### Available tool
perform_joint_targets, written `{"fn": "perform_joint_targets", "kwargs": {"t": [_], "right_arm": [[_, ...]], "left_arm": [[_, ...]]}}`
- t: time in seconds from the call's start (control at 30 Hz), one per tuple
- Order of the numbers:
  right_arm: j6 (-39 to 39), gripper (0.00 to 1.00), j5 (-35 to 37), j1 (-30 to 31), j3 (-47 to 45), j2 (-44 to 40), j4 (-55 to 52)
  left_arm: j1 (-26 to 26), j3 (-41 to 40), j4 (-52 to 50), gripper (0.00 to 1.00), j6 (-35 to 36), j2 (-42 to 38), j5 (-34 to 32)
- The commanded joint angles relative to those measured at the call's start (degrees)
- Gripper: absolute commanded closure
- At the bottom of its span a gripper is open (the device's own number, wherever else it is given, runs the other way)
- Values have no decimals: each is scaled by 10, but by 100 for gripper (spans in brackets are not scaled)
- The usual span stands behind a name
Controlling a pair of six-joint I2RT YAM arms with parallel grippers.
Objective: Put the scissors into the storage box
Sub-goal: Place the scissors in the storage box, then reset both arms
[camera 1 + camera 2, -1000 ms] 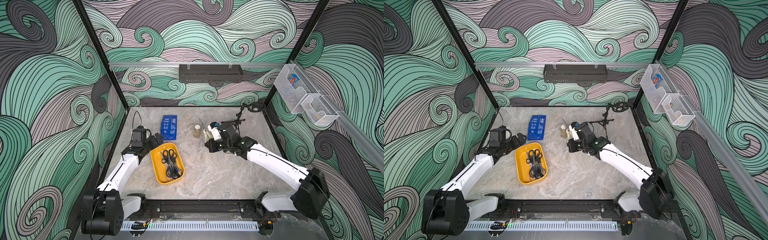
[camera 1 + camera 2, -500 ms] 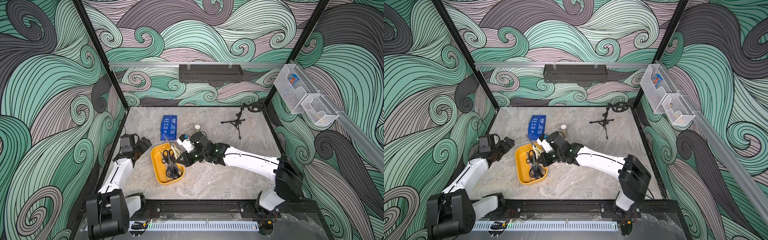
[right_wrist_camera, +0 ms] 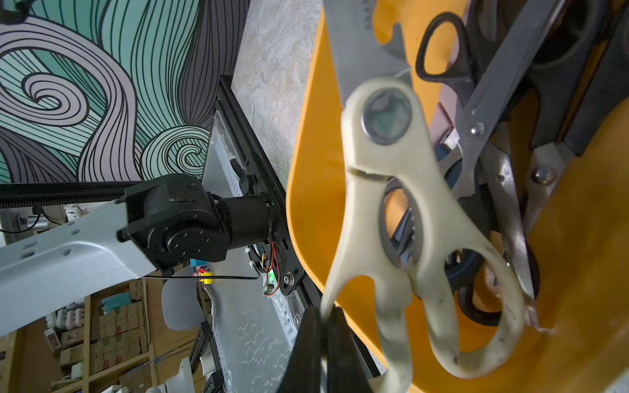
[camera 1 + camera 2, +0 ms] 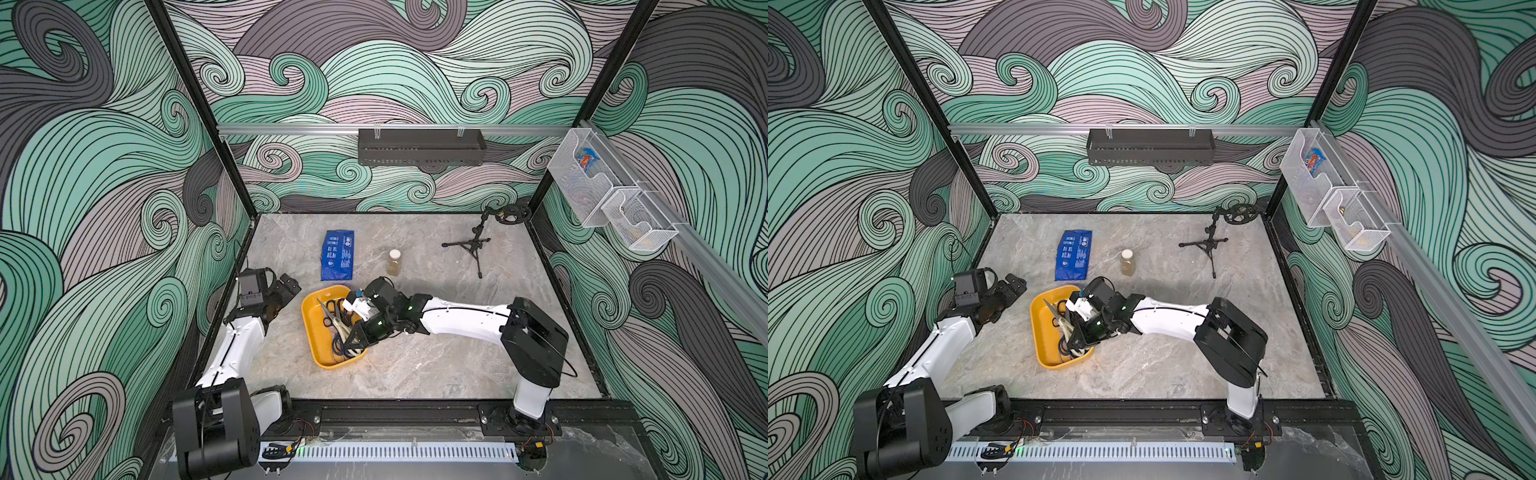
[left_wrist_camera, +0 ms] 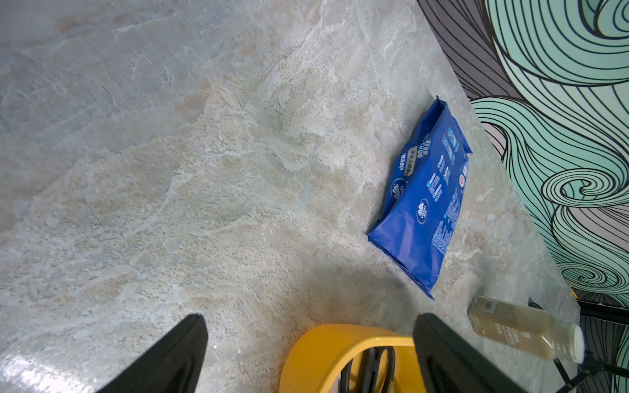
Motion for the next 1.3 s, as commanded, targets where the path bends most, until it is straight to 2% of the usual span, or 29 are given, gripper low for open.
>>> {"fn": "perform_joint_targets", "kwargs": {"t": [0.0,0.17,0.3,0.5,0.7,0.8,0.93,1.07,1.17,1.27], "right_arm": [[10,100,11,-6,-1,3,-12],[12,100,14,-8,1,18,-18],[12,84,15,-12,6,27,-17],[-2,73,31,-13,19,17,-16],[-56,70,139,-31,10,-66,-16],[-99,69,215,-75,-24,-127,-16],[-199,68,328,-158,-82,-193,-11],[-319,70,383,-248,-175,-239,74],[-368,70,424,-315,-254,-274,174],[-381,68,474,-383,-336,-299,293]], "left_arm": [[6,2,-2,1,2,-7,2],[8,3,-2,2,2,-7,8],[9,6,-6,1,5,-10,6],[10,8,-13,2,9,-16,0],[10,25,-18,1,30,-15,-28],[10,33,7,1,38,0,-44],[9,22,86,3,51,30,-44],[9,-16,199,1,78,29,-49],[9,-55,290,1,101,27,-72],[9,-83,375,2,122,47,-73]]}}
